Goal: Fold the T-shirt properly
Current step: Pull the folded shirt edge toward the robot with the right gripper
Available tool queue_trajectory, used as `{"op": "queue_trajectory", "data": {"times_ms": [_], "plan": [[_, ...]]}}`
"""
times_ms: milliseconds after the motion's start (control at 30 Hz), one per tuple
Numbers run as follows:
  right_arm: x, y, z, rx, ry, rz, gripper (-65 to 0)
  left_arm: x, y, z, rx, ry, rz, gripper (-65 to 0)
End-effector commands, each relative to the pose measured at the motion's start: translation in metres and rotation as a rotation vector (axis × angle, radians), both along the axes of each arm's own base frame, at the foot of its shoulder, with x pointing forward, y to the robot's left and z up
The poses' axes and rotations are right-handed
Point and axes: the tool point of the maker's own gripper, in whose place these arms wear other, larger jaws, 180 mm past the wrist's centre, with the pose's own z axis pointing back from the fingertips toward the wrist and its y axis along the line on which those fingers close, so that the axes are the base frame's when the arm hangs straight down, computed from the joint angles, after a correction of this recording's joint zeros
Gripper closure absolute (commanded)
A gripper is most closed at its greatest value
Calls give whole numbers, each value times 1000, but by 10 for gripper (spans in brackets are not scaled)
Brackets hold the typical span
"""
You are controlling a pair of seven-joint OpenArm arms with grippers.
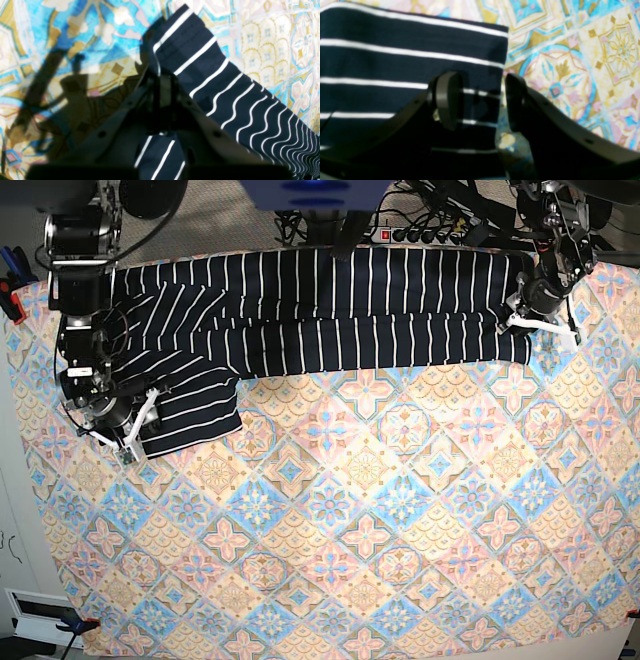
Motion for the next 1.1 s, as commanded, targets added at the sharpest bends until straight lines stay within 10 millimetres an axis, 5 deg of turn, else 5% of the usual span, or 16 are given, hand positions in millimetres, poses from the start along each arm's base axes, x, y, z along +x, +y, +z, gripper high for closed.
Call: {"op": "queue_trajectory", "data": {"times_ms": [0,200,433,567,833,1067], "plan": [[11,-8,11,-1,-35,-10,-291,-15,6,-8,24,69,9,0],[0,-1,-6,7,6,14,-279,-15,6,-8,24,69,9,0],[-12,19,-12,47,58,114,-38,-15,6,-8,24,69,9,0],[-30,26,-18,84,99,161,0,-14,6,-8,23,69,10,0],[-37,-15,32,-9,-22,63,-2,-14,6,-7,23,68,10,0],[-58,-7,78,-30,-85,74,-2,-14,6,-7,23,66,10,0]]}}
